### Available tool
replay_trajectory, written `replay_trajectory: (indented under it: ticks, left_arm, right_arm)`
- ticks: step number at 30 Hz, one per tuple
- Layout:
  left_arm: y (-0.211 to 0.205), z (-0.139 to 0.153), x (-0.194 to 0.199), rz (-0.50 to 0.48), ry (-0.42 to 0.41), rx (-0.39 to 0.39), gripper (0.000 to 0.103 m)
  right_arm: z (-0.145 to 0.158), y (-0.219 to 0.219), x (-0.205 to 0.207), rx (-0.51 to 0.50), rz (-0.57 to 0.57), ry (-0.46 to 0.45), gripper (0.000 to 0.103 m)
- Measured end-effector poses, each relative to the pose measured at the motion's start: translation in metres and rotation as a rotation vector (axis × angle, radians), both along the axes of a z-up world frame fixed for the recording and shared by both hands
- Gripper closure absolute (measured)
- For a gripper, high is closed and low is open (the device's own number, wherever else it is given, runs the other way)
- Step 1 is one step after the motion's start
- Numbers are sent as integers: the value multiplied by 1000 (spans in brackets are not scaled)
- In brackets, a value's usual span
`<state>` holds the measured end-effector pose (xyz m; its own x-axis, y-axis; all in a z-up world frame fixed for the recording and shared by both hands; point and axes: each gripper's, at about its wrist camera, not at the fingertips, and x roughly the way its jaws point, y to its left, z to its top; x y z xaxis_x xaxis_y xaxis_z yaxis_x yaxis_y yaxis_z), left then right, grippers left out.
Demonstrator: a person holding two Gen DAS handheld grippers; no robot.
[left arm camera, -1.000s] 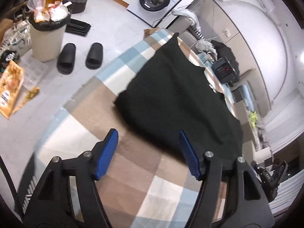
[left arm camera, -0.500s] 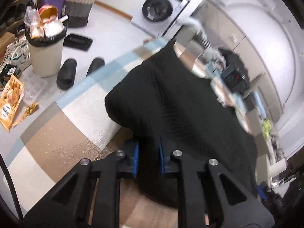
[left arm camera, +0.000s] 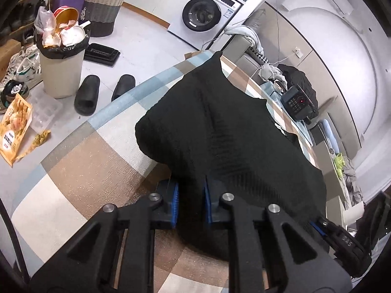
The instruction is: Fold small clothes
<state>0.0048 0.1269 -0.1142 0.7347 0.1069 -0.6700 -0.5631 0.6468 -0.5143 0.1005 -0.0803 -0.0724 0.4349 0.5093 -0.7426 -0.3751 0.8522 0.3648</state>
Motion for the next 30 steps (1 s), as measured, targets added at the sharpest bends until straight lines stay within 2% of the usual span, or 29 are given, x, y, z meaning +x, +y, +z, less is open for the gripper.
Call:
replay_trajectory:
  ticks: [2,5,7,10,13,17,21,24,27,30]
  left_arm:
    - [1,1,-6,-5,1,5,90]
    - [1,1,-10,-8,-8,2,90]
    - [2,1,-10,-16,-1,11,90]
    - [2,4,-9,-28,3,12,90]
    - [-1,13,-5,-41,0,52,90]
    - [-8,27,0,-51,-12,120,90]
    - [-22,51,12,-83,-35,226,90]
    - [-43,77,34,-182,-57,340,90]
    - [-79,105,62,-303,-120,441,90]
    - [-126,125,85,-452,-186,485,90]
  right_arm:
    - [-4,23,0,-17,44,-2,59]
    - [-10,60,-4,-46,126,-32,60]
    - [-19,71,-2,-63,139,-14,60]
    - [-19,76,-3,-90,147,-35,61]
    - [-11,66,-9,-44,139,-37,61]
    - [-3,42,-15,-33,107,-41,61]
    - [7,15,-20,-3,55,-40,61]
    - [17,-7,-24,7,12,-60,61]
    - [27,-31,-28,1,-43,-79,60]
    - [35,-57,-31,6,-110,-89,60]
